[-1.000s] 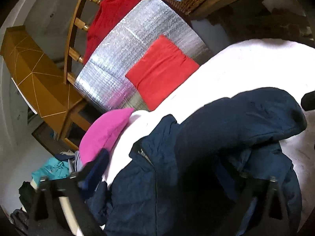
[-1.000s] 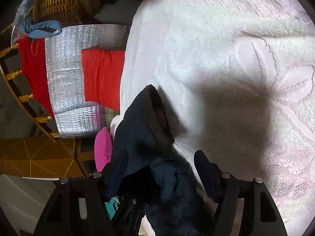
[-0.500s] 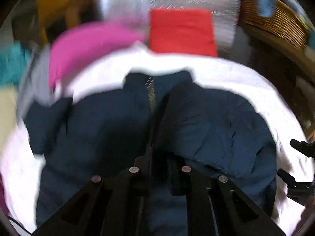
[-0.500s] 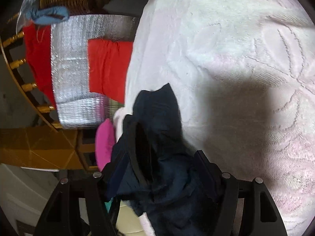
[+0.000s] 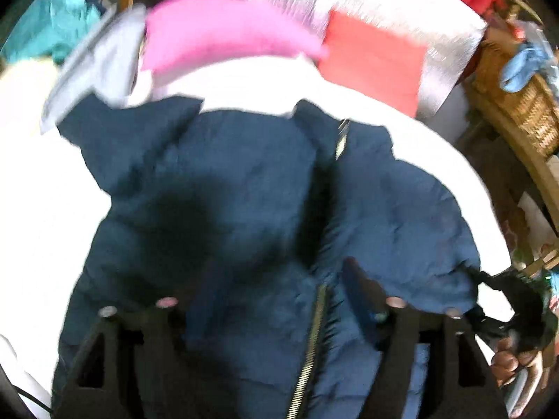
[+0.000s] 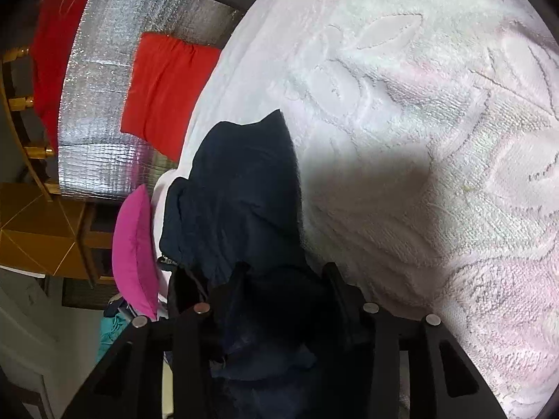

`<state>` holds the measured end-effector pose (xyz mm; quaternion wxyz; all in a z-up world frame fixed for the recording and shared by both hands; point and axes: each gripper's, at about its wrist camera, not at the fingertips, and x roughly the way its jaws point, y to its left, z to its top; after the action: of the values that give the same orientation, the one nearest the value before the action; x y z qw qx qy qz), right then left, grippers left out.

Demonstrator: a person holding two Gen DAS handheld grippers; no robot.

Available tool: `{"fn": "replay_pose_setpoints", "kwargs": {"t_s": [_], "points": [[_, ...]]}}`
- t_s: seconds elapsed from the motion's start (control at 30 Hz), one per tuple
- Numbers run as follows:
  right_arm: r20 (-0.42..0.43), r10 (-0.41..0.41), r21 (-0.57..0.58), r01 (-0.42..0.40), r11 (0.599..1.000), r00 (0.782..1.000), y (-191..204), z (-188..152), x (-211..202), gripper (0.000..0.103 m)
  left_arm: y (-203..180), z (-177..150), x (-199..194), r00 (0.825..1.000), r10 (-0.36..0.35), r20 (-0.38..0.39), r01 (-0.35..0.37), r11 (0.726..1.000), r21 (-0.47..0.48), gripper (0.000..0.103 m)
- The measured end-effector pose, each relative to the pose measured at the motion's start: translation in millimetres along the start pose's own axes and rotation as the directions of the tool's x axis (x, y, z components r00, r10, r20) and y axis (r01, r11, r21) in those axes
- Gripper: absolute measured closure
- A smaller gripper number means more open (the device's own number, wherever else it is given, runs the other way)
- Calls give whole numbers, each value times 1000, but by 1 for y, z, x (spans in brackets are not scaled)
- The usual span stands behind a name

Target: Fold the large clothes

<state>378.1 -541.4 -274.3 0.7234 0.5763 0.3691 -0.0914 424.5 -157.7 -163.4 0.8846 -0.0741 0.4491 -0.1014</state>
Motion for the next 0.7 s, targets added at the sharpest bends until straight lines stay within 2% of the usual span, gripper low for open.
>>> {"fn": "replay_pose_setpoints", "kwargs": {"t_s": [0.07, 0.13, 0.17, 0.27, 0.33, 0.47, 0.53, 0.57, 0.6, 0.63, 0.67, 0.7], "points": [[-4, 1, 7, -1, 1000, 1000, -1, 0, 0, 57, -25, 8, -9, 1000, -9, 22, 8, 999, 51, 18], [-12, 13, 24, -13, 1000, 1000, -4, 1, -1, 57, -54, 20, -3, 999, -37, -4, 37, 994, 98, 17], [-18, 21, 36, -21, 999, 1000, -7, 2, -1, 57, -67, 22, 3, 999, -28, -23, 31, 993, 118, 16], [-38, 47, 64, -44, 997, 998, -13, 4, -3, 57, -112, 20, 34, 991, 86, -99, -62, 972, 229, 16], [-47, 55, 74, -52, 996, 997, -15, 5, -4, 57, -139, 15, 58, 973, 185, -137, -132, 936, 325, 16], [-65, 66, 81, -60, 995, 996, -17, 7, -4, 57, -161, -3, 76, 948, 314, -52, -264, 866, 425, 16], [-70, 71, 84, -65, 994, 995, -18, 8, -5, 57, -158, -7, 75, 952, 304, -24, -266, 865, 426, 16], [-72, 74, 84, -68, 994, 995, -19, 8, -6, 57, -154, -5, 76, 956, 294, -19, -260, 871, 418, 21], [-74, 76, 82, -70, 994, 994, -19, 8, -6, 57, -150, -4, 75, 961, 278, -19, -246, 879, 408, 41], [-74, 77, 81, -71, 994, 994, -17, 7, -5, 57, -144, -1, 74, 967, 254, -32, -221, 892, 395, 56], [-74, 79, 81, -73, 994, 994, -17, 7, -6, 57, -139, 2, 72, 970, 239, -48, -203, 902, 381, 80], [-73, 82, 79, -76, 994, 994, -16, 7, -7, 57, -130, 8, 72, 971, 230, -58, -195, 911, 364, 82]]}}
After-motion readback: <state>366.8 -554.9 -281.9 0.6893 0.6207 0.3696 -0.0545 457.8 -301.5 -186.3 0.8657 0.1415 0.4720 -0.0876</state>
